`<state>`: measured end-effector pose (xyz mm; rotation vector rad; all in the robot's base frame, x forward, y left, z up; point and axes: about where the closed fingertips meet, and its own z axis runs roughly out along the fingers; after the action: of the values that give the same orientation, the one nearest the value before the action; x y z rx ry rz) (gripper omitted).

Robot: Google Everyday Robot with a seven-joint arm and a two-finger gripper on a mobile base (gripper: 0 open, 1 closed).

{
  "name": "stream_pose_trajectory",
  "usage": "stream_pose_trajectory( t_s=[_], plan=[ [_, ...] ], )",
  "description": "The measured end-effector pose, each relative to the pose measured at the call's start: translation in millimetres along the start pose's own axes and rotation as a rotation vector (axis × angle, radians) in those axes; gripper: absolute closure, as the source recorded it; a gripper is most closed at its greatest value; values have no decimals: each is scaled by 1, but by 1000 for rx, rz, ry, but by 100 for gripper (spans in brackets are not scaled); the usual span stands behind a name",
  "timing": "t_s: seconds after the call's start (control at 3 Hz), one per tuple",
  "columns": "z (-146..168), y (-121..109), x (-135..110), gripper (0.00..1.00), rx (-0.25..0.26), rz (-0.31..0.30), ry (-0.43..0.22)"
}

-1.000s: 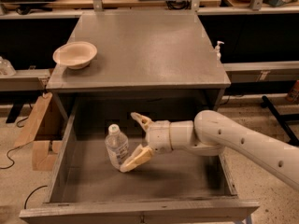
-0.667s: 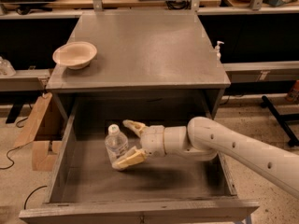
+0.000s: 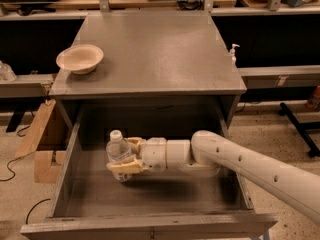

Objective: Pick blue plastic bottle from top drawer and place on counter

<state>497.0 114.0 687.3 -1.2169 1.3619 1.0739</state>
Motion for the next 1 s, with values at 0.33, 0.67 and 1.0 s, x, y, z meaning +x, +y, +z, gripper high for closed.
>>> stream_pose_trajectory(
  t_s=[0.33,0.67,1.0],
  plan=[
    [-25,8,-42,96,24,11,-8],
    [-73,-5,-113,100,76,-7,51],
    [-109,-38,-172,100,136,8,102]
  ],
)
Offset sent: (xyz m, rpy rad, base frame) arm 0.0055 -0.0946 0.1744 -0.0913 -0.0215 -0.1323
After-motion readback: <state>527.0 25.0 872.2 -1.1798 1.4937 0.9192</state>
